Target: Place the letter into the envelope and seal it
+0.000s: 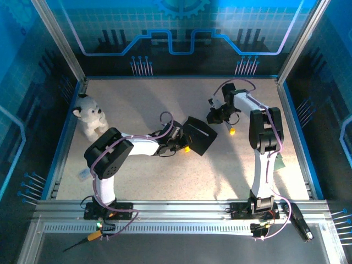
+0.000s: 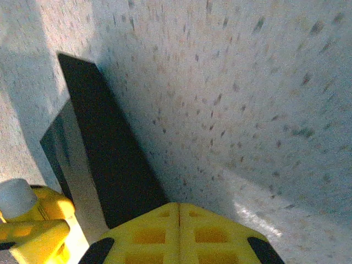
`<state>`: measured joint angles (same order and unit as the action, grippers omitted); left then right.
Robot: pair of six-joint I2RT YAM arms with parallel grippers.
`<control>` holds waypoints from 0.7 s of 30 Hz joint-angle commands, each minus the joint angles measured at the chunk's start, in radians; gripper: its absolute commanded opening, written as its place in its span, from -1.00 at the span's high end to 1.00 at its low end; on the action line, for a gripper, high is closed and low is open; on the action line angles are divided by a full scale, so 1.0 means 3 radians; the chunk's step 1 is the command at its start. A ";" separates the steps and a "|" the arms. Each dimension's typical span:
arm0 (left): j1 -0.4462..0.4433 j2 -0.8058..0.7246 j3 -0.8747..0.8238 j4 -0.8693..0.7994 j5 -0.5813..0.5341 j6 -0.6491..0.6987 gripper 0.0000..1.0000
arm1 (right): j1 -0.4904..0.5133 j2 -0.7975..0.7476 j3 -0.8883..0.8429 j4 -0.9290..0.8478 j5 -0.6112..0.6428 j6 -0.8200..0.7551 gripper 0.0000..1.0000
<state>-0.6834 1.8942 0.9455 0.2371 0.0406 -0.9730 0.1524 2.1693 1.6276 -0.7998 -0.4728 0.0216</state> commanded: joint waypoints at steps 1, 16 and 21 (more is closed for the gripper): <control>0.0017 0.0134 0.0087 -0.0203 -0.0079 0.0283 1.00 | 0.0090 -0.0218 -0.0139 -0.0003 -0.0219 -0.0005 1.00; 0.0148 0.0126 0.0237 -0.0526 0.0104 0.0778 1.00 | 0.0381 -0.0287 -0.0675 0.0342 -0.0377 0.0222 1.00; 0.0156 0.0139 0.0248 -0.0542 0.0157 0.0843 1.00 | 0.0461 -0.0257 -0.0804 0.0430 -0.0320 0.0277 1.00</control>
<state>-0.6449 1.9041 1.0046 0.1268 0.0647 -0.7593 0.2737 2.0743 1.4029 -0.6975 -0.5594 0.0860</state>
